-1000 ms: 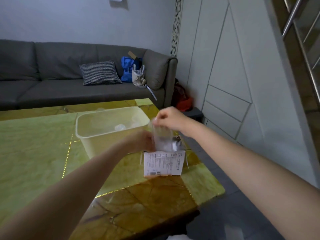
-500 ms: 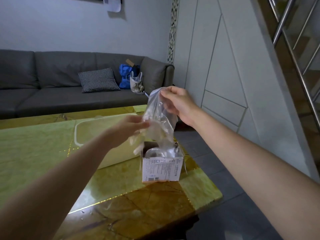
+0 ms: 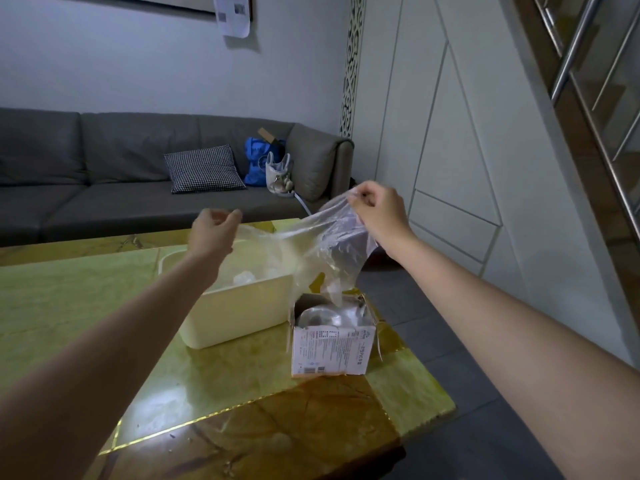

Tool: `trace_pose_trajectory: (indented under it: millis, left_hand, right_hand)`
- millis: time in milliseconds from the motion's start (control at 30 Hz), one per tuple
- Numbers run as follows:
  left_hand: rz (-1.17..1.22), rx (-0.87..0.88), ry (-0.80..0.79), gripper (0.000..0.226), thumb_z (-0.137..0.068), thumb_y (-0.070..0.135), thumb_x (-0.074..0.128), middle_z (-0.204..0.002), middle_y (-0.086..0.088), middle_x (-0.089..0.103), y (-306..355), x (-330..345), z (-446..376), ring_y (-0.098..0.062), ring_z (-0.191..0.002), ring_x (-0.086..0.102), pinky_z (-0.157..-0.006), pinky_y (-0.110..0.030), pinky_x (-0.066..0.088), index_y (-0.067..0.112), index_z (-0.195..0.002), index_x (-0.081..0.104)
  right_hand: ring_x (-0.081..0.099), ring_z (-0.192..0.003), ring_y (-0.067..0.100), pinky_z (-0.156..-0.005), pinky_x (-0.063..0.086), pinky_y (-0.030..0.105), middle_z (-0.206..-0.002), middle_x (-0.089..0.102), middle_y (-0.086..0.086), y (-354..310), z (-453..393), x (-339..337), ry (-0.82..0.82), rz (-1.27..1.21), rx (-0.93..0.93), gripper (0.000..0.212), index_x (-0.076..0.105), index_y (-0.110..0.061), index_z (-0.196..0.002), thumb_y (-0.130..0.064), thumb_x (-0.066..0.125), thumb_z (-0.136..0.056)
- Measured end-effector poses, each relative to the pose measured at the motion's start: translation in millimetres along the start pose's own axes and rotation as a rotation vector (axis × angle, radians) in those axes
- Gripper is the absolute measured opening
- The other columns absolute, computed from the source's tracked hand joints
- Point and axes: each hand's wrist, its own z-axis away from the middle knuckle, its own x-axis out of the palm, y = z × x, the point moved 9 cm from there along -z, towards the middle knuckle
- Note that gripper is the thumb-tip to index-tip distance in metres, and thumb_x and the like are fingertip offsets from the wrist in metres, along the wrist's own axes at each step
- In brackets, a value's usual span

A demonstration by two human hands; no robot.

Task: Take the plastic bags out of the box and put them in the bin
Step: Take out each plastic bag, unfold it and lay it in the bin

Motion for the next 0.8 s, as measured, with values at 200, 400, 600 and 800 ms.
trace_pose_trajectory:
  millis: [200,400,600,800]
  left_hand:
    - [0.236,-0.052,-0.655,0.054,-0.077,0.034,0.063,-0.105,0.004,0.057,25.4,66.7,41.2,-0.005,-0.064,0.056,-0.056,-0.016,0.049,0.012,-0.124,0.047]
    - [0.324,-0.206,-0.717,0.025,-0.07,0.025,0.063,-0.058,0.003,0.057,-15.4,51.8,33.8,-0.001,-0.045,0.049,-0.045,-0.011,0.047,0.006,-0.087,0.059]
    - [0.054,-0.069,-0.309,0.018,-0.082,0.027,0.064,-0.057,0.001,0.049,-29.0,-30.3,-36.3,-0.002,-0.038,0.044,-0.042,-0.011,0.044,0.01,-0.075,0.063]
    - [-0.984,0.17,0.049,0.034,-0.09,0.04,0.053,-0.116,-0.018,0.056,-20.4,-64.2,-74.6,-0.036,-0.101,0.055,-0.084,-0.04,0.046,0.015,-0.112,0.059]
  right_hand:
    - [0.047,-0.054,-0.012,-0.057,0.036,0.005,-0.075,0.058,-0.013,-81.0,17.1,60.6,-0.368,0.129,-0.363,0.013,0.068,-0.008,-0.099,-0.015,0.06,-0.091]
    - [0.041,-0.051,0.008,-0.058,0.041,0.024,-0.061,0.052,0.004,-101.8,-7.2,57.4,-0.196,0.007,-0.364,0.011,0.066,-0.004,-0.093,-0.012,0.059,-0.091]
    - [0.057,-0.071,0.015,-0.065,0.045,0.026,-0.082,0.063,0.005,-59.1,-29.2,90.2,-0.087,0.074,-0.232,0.016,0.062,-0.004,-0.097,-0.019,0.055,-0.095]
    - [0.058,-0.093,0.035,-0.067,0.041,0.037,-0.101,0.063,0.016,-10.0,-29.7,178.2,-0.236,0.334,-0.128,0.019,0.054,-0.007,-0.104,-0.021,0.041,-0.099]
